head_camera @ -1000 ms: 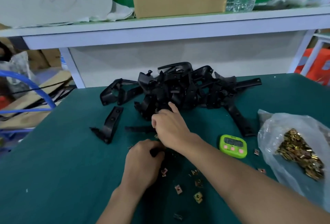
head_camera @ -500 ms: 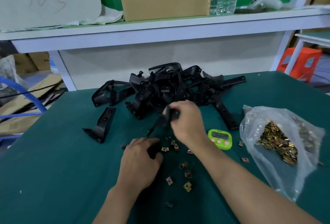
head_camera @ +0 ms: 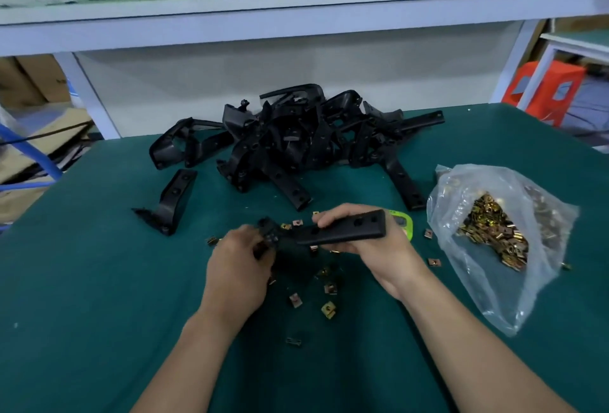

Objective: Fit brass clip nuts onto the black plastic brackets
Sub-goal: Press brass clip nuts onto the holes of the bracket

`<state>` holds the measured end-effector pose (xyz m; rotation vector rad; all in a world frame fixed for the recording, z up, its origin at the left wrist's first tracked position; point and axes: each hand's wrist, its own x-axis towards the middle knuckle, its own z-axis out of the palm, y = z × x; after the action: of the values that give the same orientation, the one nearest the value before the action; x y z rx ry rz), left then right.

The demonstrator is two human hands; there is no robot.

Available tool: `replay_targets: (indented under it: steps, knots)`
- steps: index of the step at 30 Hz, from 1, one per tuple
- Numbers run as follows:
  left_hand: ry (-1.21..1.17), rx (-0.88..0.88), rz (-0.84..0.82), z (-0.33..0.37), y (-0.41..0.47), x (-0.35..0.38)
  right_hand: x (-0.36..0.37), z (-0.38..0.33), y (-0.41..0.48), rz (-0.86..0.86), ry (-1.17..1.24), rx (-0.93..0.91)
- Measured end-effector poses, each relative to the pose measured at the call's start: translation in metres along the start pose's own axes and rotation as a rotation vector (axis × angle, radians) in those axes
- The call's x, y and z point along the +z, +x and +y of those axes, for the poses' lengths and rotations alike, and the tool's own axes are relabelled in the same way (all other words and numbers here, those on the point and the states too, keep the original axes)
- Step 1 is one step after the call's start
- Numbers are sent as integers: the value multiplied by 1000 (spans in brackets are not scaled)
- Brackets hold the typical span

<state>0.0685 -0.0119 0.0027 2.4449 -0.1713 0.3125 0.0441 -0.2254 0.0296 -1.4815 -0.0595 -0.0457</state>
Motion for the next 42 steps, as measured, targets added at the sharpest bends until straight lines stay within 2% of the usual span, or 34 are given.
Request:
replay_targets:
  steps: [4,7,9,10,12,16,17,19,21,23,30,38,42]
  knots:
    - [-144,-88,38,-9,-1,-13,-2,0,5,263,190,157]
    - [-266,-146,99,-12,-1,-19,-5,-2,7,322,460,264]
    - [-342,-175,134,-12,0,-21,-6,-5,4,299,503,283]
    - [-379,-179,147,-12,0,-21,-6,-5,2,287,431,271]
    - [-451,-179,162,-10,0,-22,-4,-4,-2,291,115,186]
    - [-613,-158,132,-3,-3,-22,7,-5,-15,454,-630,-275]
    - [-650,-156,106,0,-4,-21,13,-7,-19,454,-757,-393]
    - [-749,-160,30,7,-6,-18,27,-6,-25,323,-795,-500]
    - [-871,-161,-37,12,-10,-17,43,0,-30,164,-724,-464]
    - [-938,-143,-85,15,-12,-17,50,6,-31,92,-696,-420]
    - [-981,-71,-168,18,-14,-21,40,3,-28,104,-702,-438]
    - [-1082,-28,-224,20,-16,-26,33,-2,-26,54,-536,-274]
    - [-1076,-31,-173,22,-19,-27,34,-2,-27,22,-445,-237]
